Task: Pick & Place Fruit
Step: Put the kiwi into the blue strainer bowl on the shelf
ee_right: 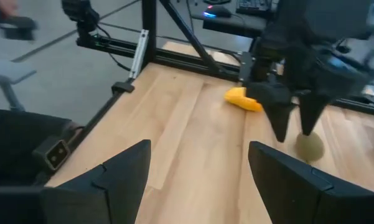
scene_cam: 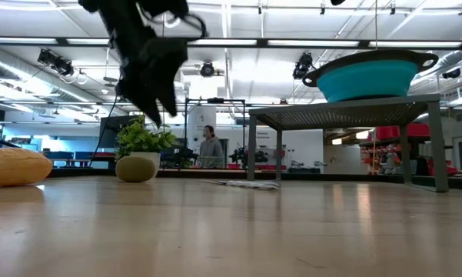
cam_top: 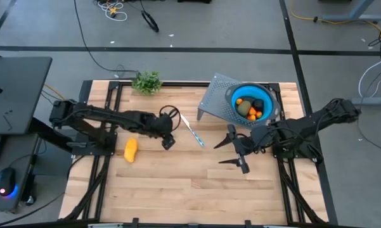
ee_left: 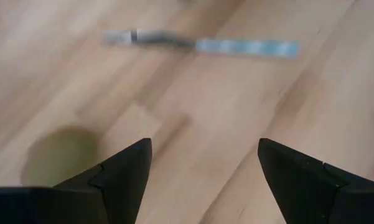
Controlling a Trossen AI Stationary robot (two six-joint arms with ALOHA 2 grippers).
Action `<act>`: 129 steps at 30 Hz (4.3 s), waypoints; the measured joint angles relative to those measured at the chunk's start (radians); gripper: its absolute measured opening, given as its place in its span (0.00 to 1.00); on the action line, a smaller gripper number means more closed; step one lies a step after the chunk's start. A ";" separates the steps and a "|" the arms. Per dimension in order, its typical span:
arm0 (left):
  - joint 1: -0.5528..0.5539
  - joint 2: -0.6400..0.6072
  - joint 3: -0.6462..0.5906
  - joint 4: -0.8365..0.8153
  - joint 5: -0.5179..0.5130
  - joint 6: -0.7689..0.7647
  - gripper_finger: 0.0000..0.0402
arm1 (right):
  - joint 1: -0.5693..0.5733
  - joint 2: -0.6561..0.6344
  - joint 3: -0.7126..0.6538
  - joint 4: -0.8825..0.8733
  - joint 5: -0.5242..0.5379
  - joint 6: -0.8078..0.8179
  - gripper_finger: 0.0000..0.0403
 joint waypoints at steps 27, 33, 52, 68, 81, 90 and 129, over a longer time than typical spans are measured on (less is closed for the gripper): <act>0.344 -0.005 -0.177 -0.020 0.201 0.250 0.91 | 0.035 0.000 0.000 -0.076 0.053 0.018 0.69; 0.343 -0.002 -0.188 -0.006 0.113 0.280 0.92 | 0.035 0.000 0.000 -0.080 0.053 -0.002 0.69; 0.327 -0.002 -0.187 0.084 0.088 0.458 0.92 | 0.032 0.000 0.000 -0.156 0.053 -0.156 0.69; 0.326 0.000 -0.220 0.158 0.129 0.437 0.92 | 0.030 0.000 0.000 -0.172 0.086 -0.203 0.69; 0.324 0.000 -0.321 0.201 0.110 0.294 0.92 | 0.030 0.000 0.000 -0.164 0.088 -0.211 0.69; 0.322 0.000 -0.321 0.195 0.181 0.318 0.92 | 0.030 0.000 0.000 -0.165 0.087 -0.200 0.69; 0.199 -0.029 -0.251 0.167 0.279 0.184 0.59 | 0.030 0.000 0.000 -0.146 0.088 -0.221 0.69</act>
